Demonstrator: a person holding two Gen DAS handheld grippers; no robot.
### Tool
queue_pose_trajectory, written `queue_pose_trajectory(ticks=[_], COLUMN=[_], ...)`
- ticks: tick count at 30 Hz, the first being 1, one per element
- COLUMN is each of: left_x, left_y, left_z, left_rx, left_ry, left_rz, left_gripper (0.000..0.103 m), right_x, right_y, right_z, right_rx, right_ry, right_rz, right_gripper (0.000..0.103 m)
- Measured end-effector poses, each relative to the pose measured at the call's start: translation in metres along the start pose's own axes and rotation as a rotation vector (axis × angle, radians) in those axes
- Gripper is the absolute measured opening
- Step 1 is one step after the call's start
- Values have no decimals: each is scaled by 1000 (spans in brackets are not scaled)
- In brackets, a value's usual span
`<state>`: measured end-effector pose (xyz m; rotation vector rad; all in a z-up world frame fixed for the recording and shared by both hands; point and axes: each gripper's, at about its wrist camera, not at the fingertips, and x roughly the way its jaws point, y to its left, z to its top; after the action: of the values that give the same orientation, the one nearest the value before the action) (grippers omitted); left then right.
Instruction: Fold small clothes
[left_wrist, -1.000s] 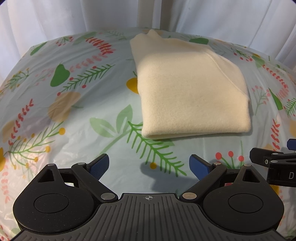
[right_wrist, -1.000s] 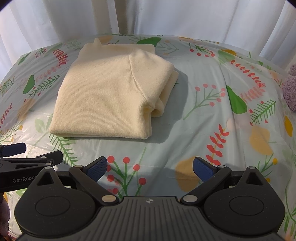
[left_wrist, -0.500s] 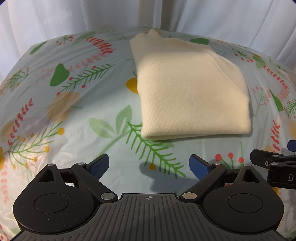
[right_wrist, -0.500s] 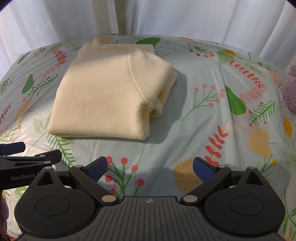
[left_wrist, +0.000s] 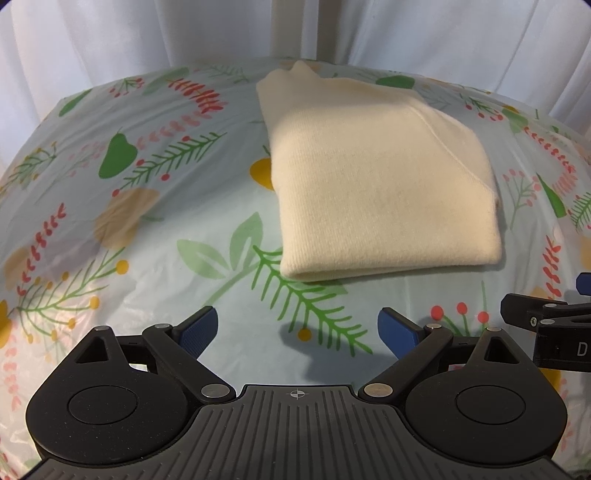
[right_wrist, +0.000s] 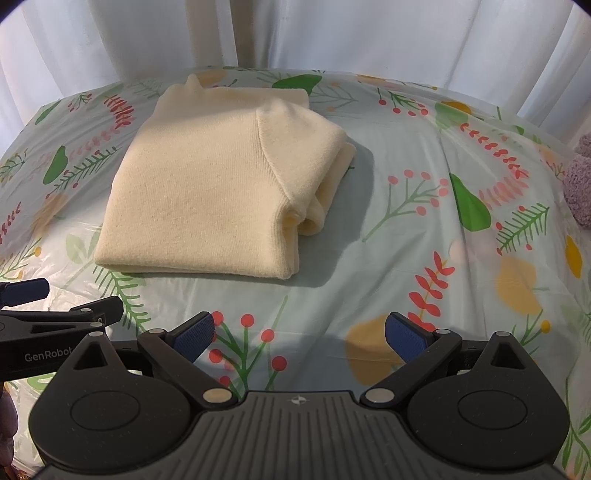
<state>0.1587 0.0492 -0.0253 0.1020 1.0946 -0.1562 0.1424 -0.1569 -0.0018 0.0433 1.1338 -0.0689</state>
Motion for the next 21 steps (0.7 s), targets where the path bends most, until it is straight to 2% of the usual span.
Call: queue_pose_trajectory(ticks=[21], left_x=[7], left_y=[-1], left_z=[1], left_rx=[4], left_ry=[24], left_rz=[1], left_gripper=[97], right_x=[2], right_y=[3], right_z=[3], right_rx=[-23], right_ry=[-4], right_rz=[-15], right_gripper=[99])
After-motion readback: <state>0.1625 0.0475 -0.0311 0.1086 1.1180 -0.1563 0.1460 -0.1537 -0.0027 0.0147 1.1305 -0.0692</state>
